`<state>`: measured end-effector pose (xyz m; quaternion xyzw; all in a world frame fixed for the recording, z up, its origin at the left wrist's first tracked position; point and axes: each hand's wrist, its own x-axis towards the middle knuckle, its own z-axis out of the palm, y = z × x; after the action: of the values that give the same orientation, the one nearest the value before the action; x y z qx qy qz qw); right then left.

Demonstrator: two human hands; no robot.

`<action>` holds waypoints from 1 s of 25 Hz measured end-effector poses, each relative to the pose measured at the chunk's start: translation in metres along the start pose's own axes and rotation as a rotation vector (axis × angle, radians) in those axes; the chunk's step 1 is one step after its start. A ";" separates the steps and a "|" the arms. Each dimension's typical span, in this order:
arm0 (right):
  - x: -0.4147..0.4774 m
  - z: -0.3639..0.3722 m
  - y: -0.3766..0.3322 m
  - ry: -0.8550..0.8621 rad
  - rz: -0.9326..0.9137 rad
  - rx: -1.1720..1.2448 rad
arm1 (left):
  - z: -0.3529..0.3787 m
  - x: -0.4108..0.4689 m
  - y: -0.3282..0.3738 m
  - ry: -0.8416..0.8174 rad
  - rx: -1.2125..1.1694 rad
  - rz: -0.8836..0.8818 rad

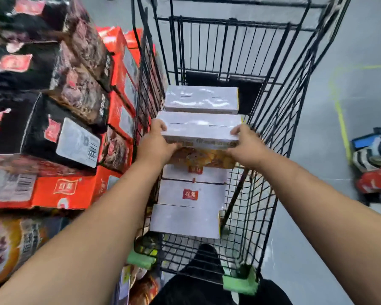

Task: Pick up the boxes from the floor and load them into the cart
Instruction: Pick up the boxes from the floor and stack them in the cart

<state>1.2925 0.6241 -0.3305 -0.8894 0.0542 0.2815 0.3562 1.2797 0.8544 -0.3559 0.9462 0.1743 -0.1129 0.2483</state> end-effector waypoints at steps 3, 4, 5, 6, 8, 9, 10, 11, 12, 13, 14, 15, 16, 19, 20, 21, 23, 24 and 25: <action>0.031 0.002 0.010 -0.080 0.033 -0.003 | 0.019 0.019 -0.003 -0.077 -0.047 0.001; 0.037 0.003 0.013 -0.094 0.039 0.004 | 0.024 0.022 -0.004 -0.087 -0.061 0.007; 0.042 0.003 0.018 -0.106 0.050 0.017 | 0.027 0.025 -0.005 -0.099 -0.070 0.013; 0.047 0.004 0.022 -0.118 0.068 0.035 | 0.030 0.029 -0.006 -0.119 -0.074 0.014; 0.053 0.008 0.029 -0.150 0.098 0.074 | 0.033 0.036 -0.007 -0.189 -0.074 0.012; 0.056 0.010 0.032 -0.161 0.099 0.080 | 0.033 0.038 -0.007 -0.222 -0.070 0.010; 0.057 0.011 0.033 -0.170 0.098 0.082 | 0.034 0.040 -0.007 -0.245 -0.061 0.007; 0.057 0.012 0.035 -0.185 0.099 0.092 | 0.034 0.040 -0.007 -0.264 -0.048 0.005; 0.057 0.013 0.036 -0.202 0.101 0.101 | 0.034 0.040 -0.007 -0.277 -0.035 0.003; 0.056 0.013 0.036 -0.212 0.099 0.109 | 0.033 0.040 -0.007 -0.284 -0.025 0.002; 0.052 0.013 0.037 -0.208 0.092 0.115 | 0.032 0.039 -0.005 -0.286 -0.013 0.003; 0.047 0.012 0.038 -0.187 0.080 0.118 | 0.032 0.037 -0.003 -0.284 0.006 0.001; 0.040 0.011 0.039 -0.151 0.063 0.119 | 0.031 0.033 0.000 -0.272 0.028 0.001; 0.014 0.004 0.043 -0.020 0.012 0.127 | 0.029 0.015 0.026 -0.199 0.068 0.070; 0.003 -0.002 0.045 0.021 -0.004 0.130 | 0.027 0.007 0.039 -0.182 0.060 0.129; -0.008 -0.007 0.045 0.060 -0.023 0.136 | 0.025 -0.001 0.052 -0.171 0.047 0.191; -0.031 -0.019 0.051 0.142 -0.051 0.156 | 0.025 -0.021 0.081 -0.172 0.035 0.325; -0.046 -0.025 0.056 0.189 -0.058 0.159 | 0.027 -0.033 0.097 -0.180 0.033 0.398; -0.061 -0.032 0.064 0.240 -0.053 0.163 | 0.029 -0.046 0.113 -0.193 0.030 0.464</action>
<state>1.2374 0.5497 -0.3173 -0.8859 0.0953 0.1583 0.4254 1.2778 0.7351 -0.3182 0.9494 -0.0736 -0.1452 0.2687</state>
